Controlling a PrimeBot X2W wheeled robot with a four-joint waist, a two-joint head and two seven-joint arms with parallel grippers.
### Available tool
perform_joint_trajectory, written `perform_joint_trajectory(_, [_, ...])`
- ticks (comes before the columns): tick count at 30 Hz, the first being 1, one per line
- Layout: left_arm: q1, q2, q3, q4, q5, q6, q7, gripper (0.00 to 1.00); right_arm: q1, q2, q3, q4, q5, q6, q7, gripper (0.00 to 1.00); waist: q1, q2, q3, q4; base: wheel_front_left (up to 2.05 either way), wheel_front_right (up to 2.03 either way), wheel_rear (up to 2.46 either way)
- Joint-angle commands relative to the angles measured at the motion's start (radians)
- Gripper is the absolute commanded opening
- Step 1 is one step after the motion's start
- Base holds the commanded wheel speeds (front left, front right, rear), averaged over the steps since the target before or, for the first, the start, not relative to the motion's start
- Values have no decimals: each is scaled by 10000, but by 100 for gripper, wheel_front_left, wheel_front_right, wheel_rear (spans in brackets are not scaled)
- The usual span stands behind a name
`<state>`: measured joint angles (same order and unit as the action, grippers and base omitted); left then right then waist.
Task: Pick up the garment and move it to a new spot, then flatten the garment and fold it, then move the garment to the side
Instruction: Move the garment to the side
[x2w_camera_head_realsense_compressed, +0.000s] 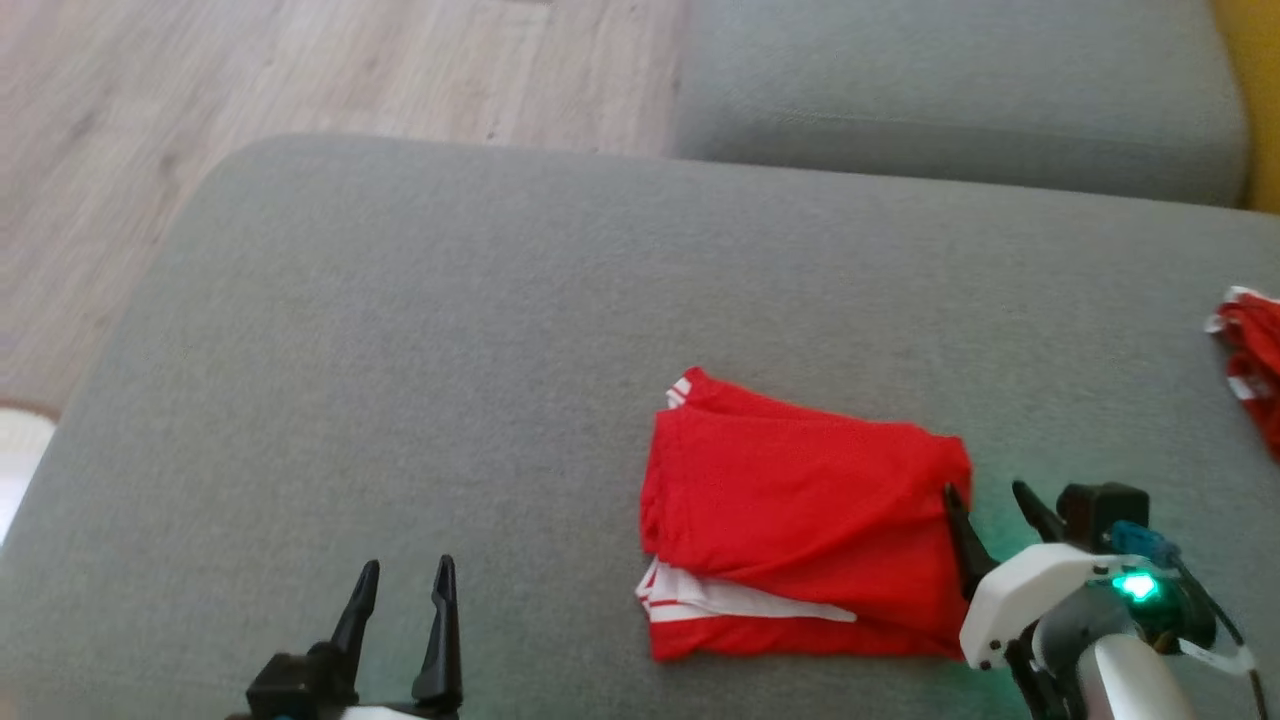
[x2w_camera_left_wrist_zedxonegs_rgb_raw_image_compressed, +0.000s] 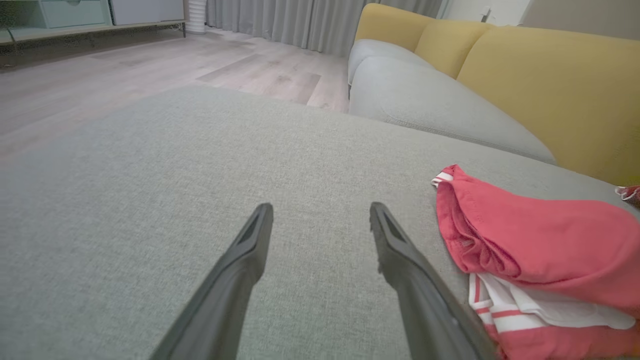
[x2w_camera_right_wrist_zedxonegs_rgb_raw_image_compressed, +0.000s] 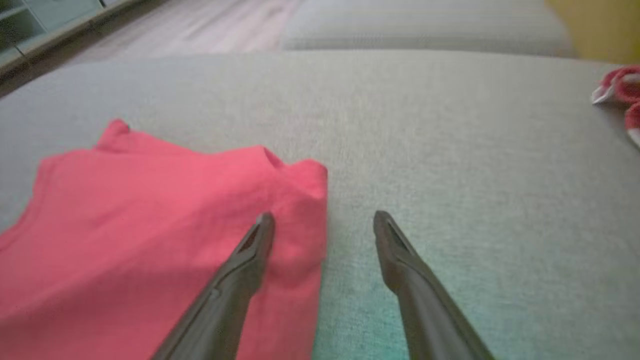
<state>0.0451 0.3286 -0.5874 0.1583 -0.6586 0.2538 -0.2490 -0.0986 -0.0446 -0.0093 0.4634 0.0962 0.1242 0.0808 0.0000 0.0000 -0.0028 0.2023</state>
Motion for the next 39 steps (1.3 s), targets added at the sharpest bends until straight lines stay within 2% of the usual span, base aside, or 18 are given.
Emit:
perform_joint_trajectory(1, [-567,-31,279,-192,102,-60,-103,100,-587,-57,121,66,-100,65,93,100,0,0,318,335,0,0,0])
perform_joint_trajectory(7, [-646,-129,332,-63,162,-154,-113,100,-985,-57,176,1186,132,65,385,100,0,0,544,632,0,0,0])
perform_joint_trajectory(8, [-645,-140,343,-46,175,-162,-115,100,-1036,-57,232,1297,209,65,388,78,0,0,550,642,0,0,0])
perform_joint_trajectory(9, [-639,-150,356,-30,186,-168,-116,100,-1082,-57,286,1395,269,65,388,44,0,0,548,640,0,0,0])
perform_joint_trajectory(10, [-624,-156,370,-15,196,-169,-117,100,-1126,-57,334,1478,307,65,366,18,0,0,540,623,0,0,0])
perform_joint_trajectory(11, [-604,-156,380,-3,205,-172,-118,100,-1171,-57,391,1551,338,65,334,0,0,0,527,586,0,0,0])
perform_joint_trajectory(14, [-578,-163,388,8,225,-189,-119,100,-1281,-57,457,1618,359,65,171,0,0,0,500,463,0,0,0])
perform_joint_trajectory(19, [-514,-152,429,-50,279,-190,-122,100,-1684,-58,418,1482,216,65,-190,0,0,0,529,-234,0,0,0])
perform_joint_trajectory(31, [-1069,-178,724,-372,650,-213,-126,100,-2496,-742,-283,-362,-238,65,268,0,0,0,1627,-3462,0,0,0])
perform_joint_trajectory(35, [-1496,-144,751,-320,777,-308,-125,100,-2741,-810,-435,-805,-235,65,398,0,0,0,1930,-4317,0,0,0])
perform_joint_trajectory(39, [-1824,-126,680,-249,868,-384,-74,100,-2925,-781,-515,-1030,-224,65,424,0,0,0,2099,-4794,0,0,0])
